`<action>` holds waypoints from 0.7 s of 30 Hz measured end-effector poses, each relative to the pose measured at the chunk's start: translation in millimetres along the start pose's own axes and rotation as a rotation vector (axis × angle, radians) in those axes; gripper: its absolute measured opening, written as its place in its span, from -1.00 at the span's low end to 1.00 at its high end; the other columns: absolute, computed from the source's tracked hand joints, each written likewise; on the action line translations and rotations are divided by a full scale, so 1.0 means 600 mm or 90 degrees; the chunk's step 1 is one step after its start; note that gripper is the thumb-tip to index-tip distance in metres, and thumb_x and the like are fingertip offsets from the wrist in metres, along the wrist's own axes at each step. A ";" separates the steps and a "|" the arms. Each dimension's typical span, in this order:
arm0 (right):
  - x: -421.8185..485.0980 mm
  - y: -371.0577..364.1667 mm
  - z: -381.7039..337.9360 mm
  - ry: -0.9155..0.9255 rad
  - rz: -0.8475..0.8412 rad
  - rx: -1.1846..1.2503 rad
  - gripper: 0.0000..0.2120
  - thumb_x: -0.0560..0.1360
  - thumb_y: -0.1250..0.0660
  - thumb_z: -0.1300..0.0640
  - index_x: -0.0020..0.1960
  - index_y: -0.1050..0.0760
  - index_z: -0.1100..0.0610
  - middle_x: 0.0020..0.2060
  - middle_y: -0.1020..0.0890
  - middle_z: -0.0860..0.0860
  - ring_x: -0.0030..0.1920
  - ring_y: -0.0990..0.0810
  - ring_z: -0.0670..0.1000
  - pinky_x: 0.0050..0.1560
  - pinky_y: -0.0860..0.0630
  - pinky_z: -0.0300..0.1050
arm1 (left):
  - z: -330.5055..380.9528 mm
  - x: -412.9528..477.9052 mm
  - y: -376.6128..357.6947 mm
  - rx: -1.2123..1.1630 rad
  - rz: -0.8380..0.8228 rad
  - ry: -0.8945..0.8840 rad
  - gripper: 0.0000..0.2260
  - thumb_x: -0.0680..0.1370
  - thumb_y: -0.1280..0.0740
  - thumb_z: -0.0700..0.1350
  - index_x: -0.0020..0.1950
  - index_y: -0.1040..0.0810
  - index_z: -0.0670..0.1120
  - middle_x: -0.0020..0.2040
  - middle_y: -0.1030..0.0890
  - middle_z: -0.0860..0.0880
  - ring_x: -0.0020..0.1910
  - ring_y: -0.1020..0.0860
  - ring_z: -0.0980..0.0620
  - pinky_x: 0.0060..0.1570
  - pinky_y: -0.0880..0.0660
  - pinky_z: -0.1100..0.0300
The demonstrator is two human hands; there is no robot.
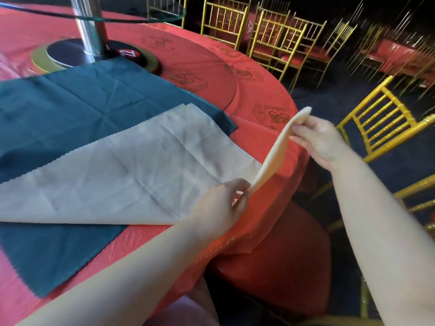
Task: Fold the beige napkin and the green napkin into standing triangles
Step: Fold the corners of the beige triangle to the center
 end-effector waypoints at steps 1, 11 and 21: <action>0.013 -0.022 -0.002 0.005 -0.002 -0.006 -0.79 0.48 -0.31 0.21 -0.20 -0.64 -0.03 -0.24 -0.65 -0.17 -0.09 -0.60 -0.17 0.09 -0.46 -0.18 | -0.007 -0.001 0.006 0.028 -0.018 0.007 -0.75 0.59 -0.14 0.02 0.20 -0.46 0.00 0.11 -0.59 0.07 0.09 -0.54 0.08 0.05 -0.41 0.22; 0.103 -0.184 -0.016 0.024 -0.018 -0.068 -0.89 0.50 -0.32 0.27 -0.19 -0.46 0.17 -0.47 -0.55 -0.15 -0.50 -0.45 -0.28 -0.40 -0.36 -0.43 | -0.126 -0.051 0.077 0.401 -0.122 0.178 -0.48 0.58 0.22 0.18 0.52 0.05 0.06 0.54 0.03 0.11 0.51 0.10 0.04 0.44 0.24 -0.01; 0.158 -0.266 0.008 0.004 0.011 -0.089 -0.91 0.46 -0.37 0.25 -0.10 -0.46 0.21 -0.33 -0.51 -0.01 -0.34 -0.42 -0.12 -0.36 -0.34 -0.39 | -0.140 -0.080 0.077 0.394 -0.090 0.218 -0.47 0.59 0.21 0.18 0.51 0.24 0.05 0.54 0.19 0.08 0.50 0.23 0.00 0.45 0.26 -0.03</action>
Point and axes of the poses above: each hand's wrist, its own x-axis towards the middle knuckle, its own y-axis out of the back of the hand, z = x × y, the point moved 6 cm from there along x, towards the middle knuckle
